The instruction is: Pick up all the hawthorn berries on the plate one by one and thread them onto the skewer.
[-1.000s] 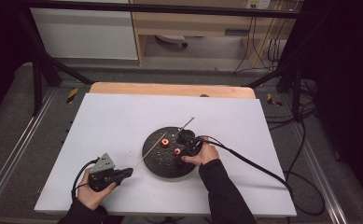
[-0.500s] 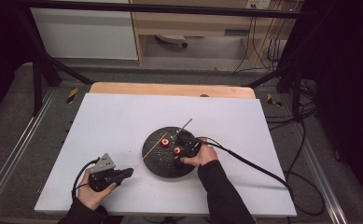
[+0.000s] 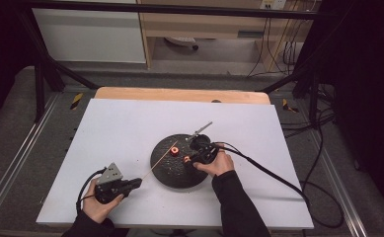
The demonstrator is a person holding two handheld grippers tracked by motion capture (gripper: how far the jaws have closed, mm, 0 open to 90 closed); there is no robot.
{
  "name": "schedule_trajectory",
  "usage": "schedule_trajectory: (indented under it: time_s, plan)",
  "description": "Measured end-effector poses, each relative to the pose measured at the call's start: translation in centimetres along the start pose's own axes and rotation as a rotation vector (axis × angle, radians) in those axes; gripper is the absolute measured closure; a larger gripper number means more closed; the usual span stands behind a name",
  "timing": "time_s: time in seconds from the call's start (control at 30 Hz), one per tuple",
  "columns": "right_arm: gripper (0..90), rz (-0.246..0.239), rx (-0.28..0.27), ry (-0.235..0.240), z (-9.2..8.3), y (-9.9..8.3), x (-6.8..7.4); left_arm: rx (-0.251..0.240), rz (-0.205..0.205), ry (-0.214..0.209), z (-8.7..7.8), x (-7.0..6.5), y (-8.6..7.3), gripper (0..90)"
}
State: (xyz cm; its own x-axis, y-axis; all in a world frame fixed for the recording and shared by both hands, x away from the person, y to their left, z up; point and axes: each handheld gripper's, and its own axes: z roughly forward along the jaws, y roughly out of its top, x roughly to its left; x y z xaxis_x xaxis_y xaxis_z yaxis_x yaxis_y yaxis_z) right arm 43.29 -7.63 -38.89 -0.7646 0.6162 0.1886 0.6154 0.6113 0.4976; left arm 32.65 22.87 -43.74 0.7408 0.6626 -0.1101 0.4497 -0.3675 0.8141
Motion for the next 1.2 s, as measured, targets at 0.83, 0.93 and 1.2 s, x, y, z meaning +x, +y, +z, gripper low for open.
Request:
schedule_trajectory:
  time_s: [0.83,0.93,1.2]
  plan:
    - [60.2,0.282,-0.715,0.046,-1.6,-4.7,-1.1,-0.041,0.0,0.012,0.2,-1.2,0.0,88.1]
    - [60.2,0.302,-0.774,0.045,-1.3,-4.8,-1.1,-0.047,0.001,0.016,0.3,-1.4,0.0,88.1]
    - [60.3,0.352,-0.918,0.02,-0.6,-4.9,-1.2,-0.059,0.0,0.022,0.4,-1.8,0.1,88.1]
